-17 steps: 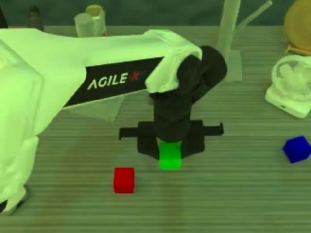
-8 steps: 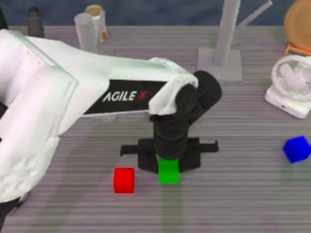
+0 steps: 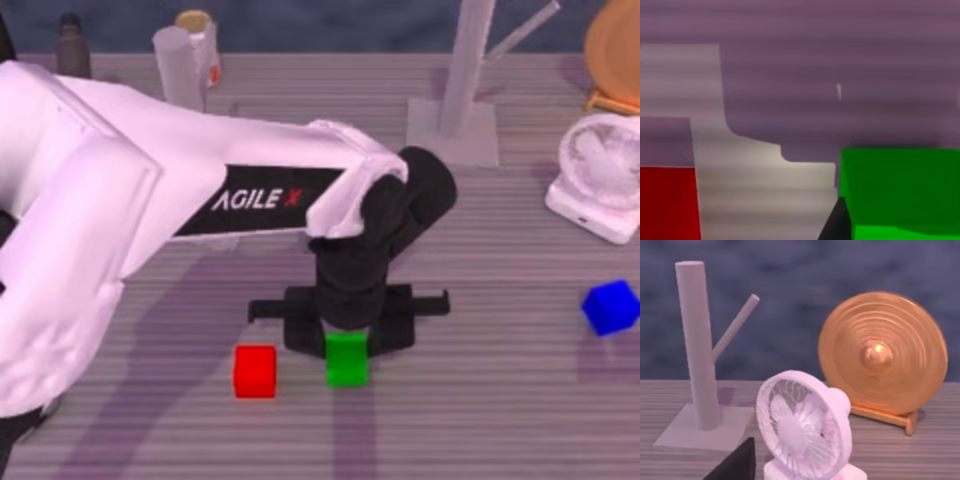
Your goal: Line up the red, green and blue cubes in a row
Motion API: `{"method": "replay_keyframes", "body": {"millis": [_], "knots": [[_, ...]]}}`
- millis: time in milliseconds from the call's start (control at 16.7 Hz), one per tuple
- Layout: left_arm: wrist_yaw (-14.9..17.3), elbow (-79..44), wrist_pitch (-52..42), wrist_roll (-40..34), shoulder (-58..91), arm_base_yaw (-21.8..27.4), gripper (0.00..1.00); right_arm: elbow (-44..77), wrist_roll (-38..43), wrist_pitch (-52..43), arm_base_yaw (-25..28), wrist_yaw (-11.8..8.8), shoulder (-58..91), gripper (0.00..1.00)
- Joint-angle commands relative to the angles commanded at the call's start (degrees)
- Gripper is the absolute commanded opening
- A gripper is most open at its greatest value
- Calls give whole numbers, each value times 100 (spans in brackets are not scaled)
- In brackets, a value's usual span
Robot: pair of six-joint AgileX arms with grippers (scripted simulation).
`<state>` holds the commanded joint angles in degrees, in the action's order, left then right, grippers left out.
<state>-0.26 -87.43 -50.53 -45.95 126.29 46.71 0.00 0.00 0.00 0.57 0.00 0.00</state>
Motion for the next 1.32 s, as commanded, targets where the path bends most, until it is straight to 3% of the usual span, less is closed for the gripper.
{"method": "replay_keyframes", "body": {"millis": [300,360,900,1320], "knots": [[0,0,0,0,0,0,98,0,0,0,0,0,0,100],[0,0,0,0,0,0,100,0,0,0,0,0,0,100],[-1,-18,-20,0,-9,-10,100,0,0,0,0,0,0,100],[-4,-771,-1254,-27,-447,-98,100,0,0,0,0,0,0,100]]}}
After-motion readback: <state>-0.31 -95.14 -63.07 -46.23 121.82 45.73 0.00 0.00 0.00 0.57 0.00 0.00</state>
